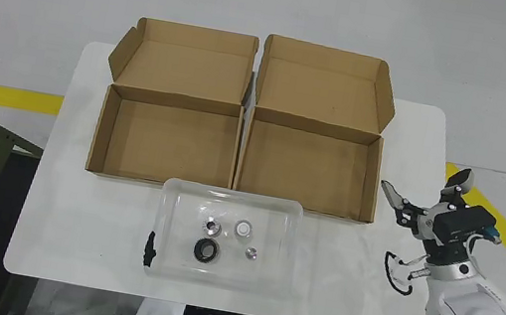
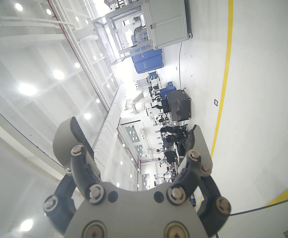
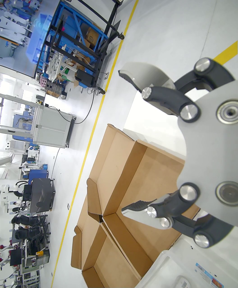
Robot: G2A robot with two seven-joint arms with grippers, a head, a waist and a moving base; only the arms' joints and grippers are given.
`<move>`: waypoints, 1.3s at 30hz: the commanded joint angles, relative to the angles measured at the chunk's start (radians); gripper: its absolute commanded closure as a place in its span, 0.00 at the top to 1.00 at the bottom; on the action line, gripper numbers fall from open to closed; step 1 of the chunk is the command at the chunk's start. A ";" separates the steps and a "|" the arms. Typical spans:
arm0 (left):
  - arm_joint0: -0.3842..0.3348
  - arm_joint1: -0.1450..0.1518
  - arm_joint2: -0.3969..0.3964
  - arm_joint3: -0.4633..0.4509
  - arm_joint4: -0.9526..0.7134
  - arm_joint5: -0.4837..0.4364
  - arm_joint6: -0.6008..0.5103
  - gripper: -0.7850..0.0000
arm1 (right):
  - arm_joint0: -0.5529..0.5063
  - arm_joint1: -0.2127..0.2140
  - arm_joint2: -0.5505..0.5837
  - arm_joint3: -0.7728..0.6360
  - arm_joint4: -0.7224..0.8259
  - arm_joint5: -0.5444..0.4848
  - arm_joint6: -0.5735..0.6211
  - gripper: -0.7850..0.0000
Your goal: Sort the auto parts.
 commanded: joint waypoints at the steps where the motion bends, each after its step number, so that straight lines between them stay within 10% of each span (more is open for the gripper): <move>1: 0.000 0.000 0.000 0.000 0.000 0.000 0.000 1.00 | 0.000 0.000 0.000 0.000 0.000 0.000 0.000 1.00; 39: 0.000 0.000 0.000 0.000 0.000 0.000 0.000 1.00 | 0.268 0.036 -0.429 -0.028 -0.047 -0.511 0.549 1.00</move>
